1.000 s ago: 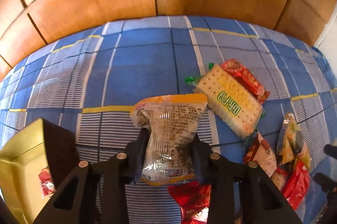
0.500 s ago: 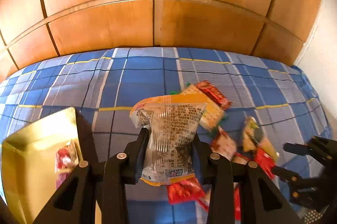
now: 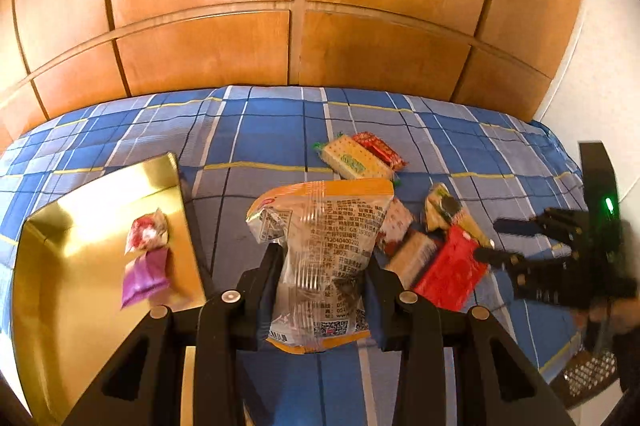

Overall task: Organize snacks
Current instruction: 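Place the clear bag in the tray while the right tool grasps the yellow bar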

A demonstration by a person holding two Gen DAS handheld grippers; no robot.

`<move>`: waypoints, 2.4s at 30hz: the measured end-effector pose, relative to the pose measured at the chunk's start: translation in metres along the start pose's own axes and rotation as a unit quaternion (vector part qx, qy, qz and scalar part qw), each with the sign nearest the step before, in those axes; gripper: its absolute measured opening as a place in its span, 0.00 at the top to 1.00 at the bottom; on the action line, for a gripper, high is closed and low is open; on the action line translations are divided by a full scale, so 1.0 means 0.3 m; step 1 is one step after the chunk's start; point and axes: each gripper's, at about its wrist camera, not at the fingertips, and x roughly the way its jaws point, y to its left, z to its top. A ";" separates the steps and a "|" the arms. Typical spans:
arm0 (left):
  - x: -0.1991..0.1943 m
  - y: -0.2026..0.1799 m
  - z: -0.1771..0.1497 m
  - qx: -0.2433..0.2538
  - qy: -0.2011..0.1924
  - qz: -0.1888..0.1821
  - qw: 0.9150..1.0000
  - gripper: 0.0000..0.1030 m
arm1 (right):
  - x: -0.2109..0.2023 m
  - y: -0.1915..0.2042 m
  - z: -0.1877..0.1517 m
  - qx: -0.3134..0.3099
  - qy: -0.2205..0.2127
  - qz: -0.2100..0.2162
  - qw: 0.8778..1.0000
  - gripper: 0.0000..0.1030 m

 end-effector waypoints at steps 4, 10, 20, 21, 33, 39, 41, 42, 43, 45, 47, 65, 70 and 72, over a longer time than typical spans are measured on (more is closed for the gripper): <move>-0.048 0.024 -0.048 -0.013 -0.003 -0.003 1.000 0.63 | 0.003 -0.077 0.004 0.068 -0.003 0.021 0.997 0.52; -0.100 0.085 -0.111 -0.037 -0.005 0.002 0.999 0.63 | 0.011 -0.146 -0.005 0.129 -0.002 0.043 0.991 0.52; -0.164 0.211 -0.189 -0.087 -0.012 0.022 0.996 0.63 | 0.076 -0.158 0.035 0.171 0.005 0.056 0.984 0.52; -0.170 0.226 -0.199 -0.093 -0.012 0.024 0.995 0.63 | 0.086 -0.158 0.049 0.175 0.006 0.054 0.983 0.52; -0.239 0.378 -0.295 -0.151 -0.020 0.055 0.987 0.63 | 0.205 -0.066 0.110 0.115 0.048 -0.005 0.992 0.67; -0.259 0.502 -0.326 -0.214 -0.023 0.073 0.974 0.63 | 0.161 -0.167 0.019 0.144 0.039 -0.021 0.989 0.67; -0.253 0.554 -0.328 -0.246 -0.019 0.065 0.967 0.63 | 0.149 -0.178 -0.001 0.139 0.039 -0.014 0.989 0.67; -0.248 0.567 -0.326 -0.256 -0.018 0.062 0.964 0.63 | 0.146 -0.172 -0.010 0.128 0.037 -0.016 0.991 0.67; -0.243 0.587 -0.322 -0.269 -0.016 0.057 0.961 0.63 | 0.145 -0.164 -0.015 0.119 0.034 -0.020 0.992 0.66; -0.231 0.622 -0.307 -0.289 -0.015 0.048 0.956 0.63 | 0.147 -0.148 -0.016 0.109 0.029 -0.029 0.993 0.65; -0.217 0.638 -0.284 -0.295 -0.014 0.047 0.954 0.63 | 0.149 -0.140 -0.014 0.107 0.028 -0.033 0.993 0.63; 0.093 0.737 0.007 -0.249 0.032 0.113 0.961 0.67 | 0.140 -0.129 -0.026 0.100 0.014 -0.040 0.994 0.63; 0.150 0.749 0.037 -0.250 0.039 0.119 0.960 0.67 | 0.139 -0.132 -0.030 0.104 0.011 -0.039 0.994 0.63; 0.131 0.737 0.027 -0.247 0.031 0.121 0.961 0.67 | 0.138 -0.133 -0.032 0.107 0.009 -0.038 0.994 0.63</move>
